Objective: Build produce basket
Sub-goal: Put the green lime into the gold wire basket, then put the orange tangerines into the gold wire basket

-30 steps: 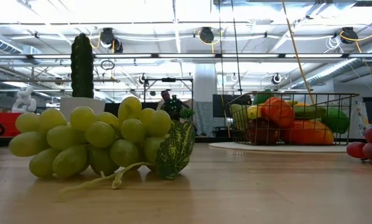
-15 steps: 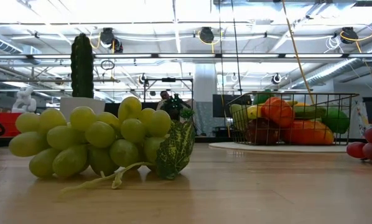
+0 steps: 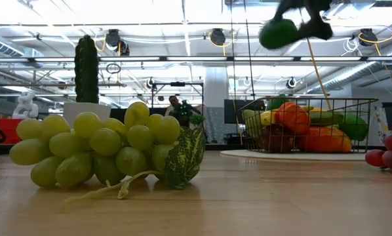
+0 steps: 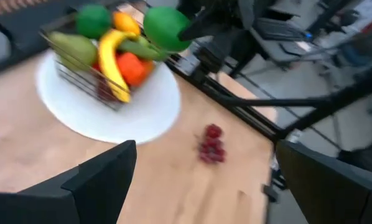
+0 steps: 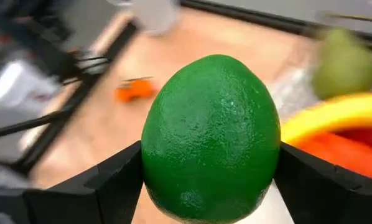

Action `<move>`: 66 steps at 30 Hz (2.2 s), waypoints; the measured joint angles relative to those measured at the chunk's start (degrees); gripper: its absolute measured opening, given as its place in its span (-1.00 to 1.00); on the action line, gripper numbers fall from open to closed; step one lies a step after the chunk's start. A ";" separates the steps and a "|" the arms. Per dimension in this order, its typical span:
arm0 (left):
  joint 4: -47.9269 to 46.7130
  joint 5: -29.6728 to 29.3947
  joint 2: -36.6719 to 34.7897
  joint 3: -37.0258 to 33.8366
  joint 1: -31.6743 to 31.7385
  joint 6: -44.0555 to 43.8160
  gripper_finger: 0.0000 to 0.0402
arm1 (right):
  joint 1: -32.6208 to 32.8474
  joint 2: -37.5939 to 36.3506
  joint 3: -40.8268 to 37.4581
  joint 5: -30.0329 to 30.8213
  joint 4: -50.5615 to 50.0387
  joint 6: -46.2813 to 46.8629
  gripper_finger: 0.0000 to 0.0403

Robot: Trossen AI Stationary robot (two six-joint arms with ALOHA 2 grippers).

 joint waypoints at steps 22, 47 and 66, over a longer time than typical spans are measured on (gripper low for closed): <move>-1.07 0.99 0.00 0.00 7.83 11.74 0.91 | -17.52 8.86 -20.06 -3.17 27.50 16.04 0.55; -18.47 2.94 -0.04 -7.89 14.75 8.02 0.91 | -17.69 -1.17 -20.02 -3.01 32.06 14.37 0.89; -13.83 11.26 0.02 -29.44 18.74 1.34 0.91 | -17.08 -5.22 -20.00 -3.22 32.12 9.61 0.89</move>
